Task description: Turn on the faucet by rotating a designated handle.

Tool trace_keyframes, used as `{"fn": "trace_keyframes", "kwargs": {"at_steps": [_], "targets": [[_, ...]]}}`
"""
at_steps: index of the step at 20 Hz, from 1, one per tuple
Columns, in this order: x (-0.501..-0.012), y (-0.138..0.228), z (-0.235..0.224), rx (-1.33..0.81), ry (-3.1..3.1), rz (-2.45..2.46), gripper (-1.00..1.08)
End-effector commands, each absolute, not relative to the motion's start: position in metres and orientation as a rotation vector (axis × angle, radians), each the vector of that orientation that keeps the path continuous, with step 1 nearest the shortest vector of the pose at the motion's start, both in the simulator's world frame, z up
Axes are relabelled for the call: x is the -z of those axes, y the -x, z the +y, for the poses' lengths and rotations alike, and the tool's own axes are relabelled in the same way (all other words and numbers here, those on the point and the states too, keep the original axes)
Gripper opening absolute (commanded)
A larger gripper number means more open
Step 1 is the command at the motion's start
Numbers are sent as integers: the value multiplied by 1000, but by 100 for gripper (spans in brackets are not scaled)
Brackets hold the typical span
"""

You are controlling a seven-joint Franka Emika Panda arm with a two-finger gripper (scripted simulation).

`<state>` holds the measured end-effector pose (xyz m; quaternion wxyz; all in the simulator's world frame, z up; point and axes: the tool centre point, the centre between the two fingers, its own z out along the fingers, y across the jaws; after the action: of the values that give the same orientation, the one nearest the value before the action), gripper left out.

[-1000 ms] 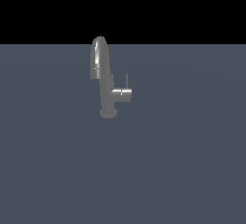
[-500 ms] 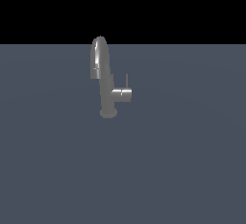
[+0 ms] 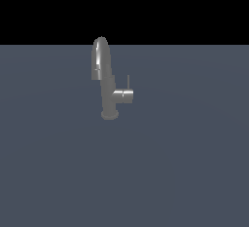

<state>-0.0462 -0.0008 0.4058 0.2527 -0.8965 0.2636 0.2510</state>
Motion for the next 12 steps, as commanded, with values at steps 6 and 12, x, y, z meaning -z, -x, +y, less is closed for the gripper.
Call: {"fn": "trace_keyframes", "kwargs": {"at_steps": [6,12], "targets": [[-370,7,-9,-807,2226,840,-100],[-335,-23,-15,-903,2034,935,-100]]}}
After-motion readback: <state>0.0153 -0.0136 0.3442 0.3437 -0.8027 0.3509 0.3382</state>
